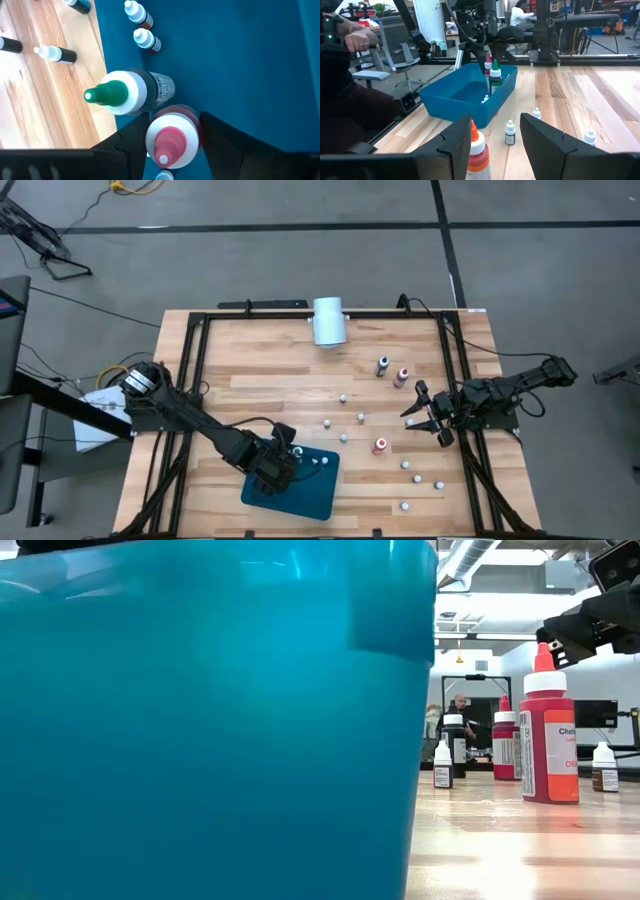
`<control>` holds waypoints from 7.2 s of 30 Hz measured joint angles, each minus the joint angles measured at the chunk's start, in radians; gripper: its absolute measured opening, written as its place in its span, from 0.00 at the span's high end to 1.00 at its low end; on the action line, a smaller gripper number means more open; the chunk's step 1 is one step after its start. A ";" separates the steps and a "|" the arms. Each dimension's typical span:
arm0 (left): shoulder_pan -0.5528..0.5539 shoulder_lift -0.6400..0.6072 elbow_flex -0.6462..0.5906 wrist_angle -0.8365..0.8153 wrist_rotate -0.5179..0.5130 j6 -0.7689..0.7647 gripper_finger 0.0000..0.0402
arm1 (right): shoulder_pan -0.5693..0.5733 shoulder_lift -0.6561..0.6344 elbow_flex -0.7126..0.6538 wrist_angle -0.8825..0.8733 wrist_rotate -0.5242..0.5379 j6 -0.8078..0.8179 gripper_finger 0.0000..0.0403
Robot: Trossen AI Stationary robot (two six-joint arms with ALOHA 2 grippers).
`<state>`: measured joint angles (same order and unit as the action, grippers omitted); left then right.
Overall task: Pick & Place food coloring
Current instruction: Put the large pink food coloring bottle into the blue bin, then put the small black food coloring bottle into the blue bin
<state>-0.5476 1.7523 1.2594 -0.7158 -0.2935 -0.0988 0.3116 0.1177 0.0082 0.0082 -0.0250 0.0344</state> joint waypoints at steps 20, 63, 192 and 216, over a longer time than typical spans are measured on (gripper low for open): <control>-0.006 -0.001 0.000 0.030 -0.002 -0.029 0.56 | 0.000 0.000 0.000 0.000 0.000 0.000 0.61; 0.388 -0.278 -0.439 0.676 0.120 0.486 0.56 | 0.000 0.000 0.000 0.000 0.000 0.000 0.61; -0.046 -0.175 -0.005 -0.074 0.150 0.090 0.87 | 0.000 0.000 0.000 0.000 0.000 0.000 0.61; -0.024 -0.273 -0.519 0.450 0.101 -0.198 0.87 | 0.000 0.000 0.000 0.000 0.000 0.000 0.61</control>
<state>-0.5720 1.4796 0.7405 -0.2656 -0.1921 -0.2970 0.3117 0.1177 0.0082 0.0078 -0.0250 0.0345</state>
